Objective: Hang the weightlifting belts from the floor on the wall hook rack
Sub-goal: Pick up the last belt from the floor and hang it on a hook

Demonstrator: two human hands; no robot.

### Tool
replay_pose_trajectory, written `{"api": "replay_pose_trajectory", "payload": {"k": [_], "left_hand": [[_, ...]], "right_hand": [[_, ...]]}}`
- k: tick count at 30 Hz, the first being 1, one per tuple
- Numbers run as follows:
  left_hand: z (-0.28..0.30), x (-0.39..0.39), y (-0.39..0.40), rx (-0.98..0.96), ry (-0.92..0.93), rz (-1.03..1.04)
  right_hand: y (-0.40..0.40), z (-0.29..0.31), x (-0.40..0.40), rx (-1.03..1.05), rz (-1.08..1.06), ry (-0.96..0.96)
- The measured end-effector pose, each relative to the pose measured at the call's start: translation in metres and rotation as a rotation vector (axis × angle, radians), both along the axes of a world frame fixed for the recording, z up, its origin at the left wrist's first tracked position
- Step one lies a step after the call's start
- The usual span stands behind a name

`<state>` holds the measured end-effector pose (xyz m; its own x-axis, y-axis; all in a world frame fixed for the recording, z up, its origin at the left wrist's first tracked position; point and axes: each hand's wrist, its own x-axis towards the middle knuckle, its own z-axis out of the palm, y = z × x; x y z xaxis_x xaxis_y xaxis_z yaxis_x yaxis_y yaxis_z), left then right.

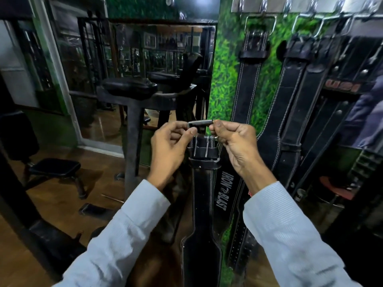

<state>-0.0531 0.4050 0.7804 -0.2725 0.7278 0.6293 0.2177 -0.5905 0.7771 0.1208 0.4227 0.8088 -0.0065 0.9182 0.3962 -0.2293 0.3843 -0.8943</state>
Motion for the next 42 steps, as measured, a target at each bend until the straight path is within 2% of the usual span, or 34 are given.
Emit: {"api": "replay_pose_trajectory", "payload": {"k": [4,11,17,20,24,28,30,33,37,42], "left_hand": [[0.01,0.006,0.035,-0.001,0.064,0.032],[0.019,0.02,0.047,0.069,0.176,-0.253],[0.018,0.023,0.059,0.054,0.086,-0.332],[0.022,0.023,0.064,0.029,-0.04,-0.391],[0.017,0.025,0.065,-0.016,-0.12,-0.462],[0.012,0.021,0.06,-0.065,-0.126,-0.528],[0.01,0.018,0.058,-0.068,-0.148,-0.569],[0.017,0.018,0.052,-0.023,-0.182,-0.641],[0.04,0.028,0.051,0.058,-0.11,-0.611],[0.055,0.036,0.053,0.021,-0.22,-0.624]], "right_hand": [[0.009,0.006,0.006,0.048,0.012,-0.029],[0.021,0.005,0.027,0.045,0.039,0.008],[0.023,0.007,0.031,-0.061,0.11,-0.089],[0.024,0.01,0.031,-0.251,0.206,-0.17],[0.024,0.009,0.033,-0.46,0.367,-0.231],[0.028,0.01,0.038,-0.517,0.296,-0.219],[0.032,0.009,0.035,-0.438,0.216,-0.235],[0.038,0.004,0.032,-0.302,0.121,-0.132],[0.045,-0.014,0.026,-0.301,0.195,0.14],[0.032,-0.022,0.026,-0.293,0.218,0.205]]}}
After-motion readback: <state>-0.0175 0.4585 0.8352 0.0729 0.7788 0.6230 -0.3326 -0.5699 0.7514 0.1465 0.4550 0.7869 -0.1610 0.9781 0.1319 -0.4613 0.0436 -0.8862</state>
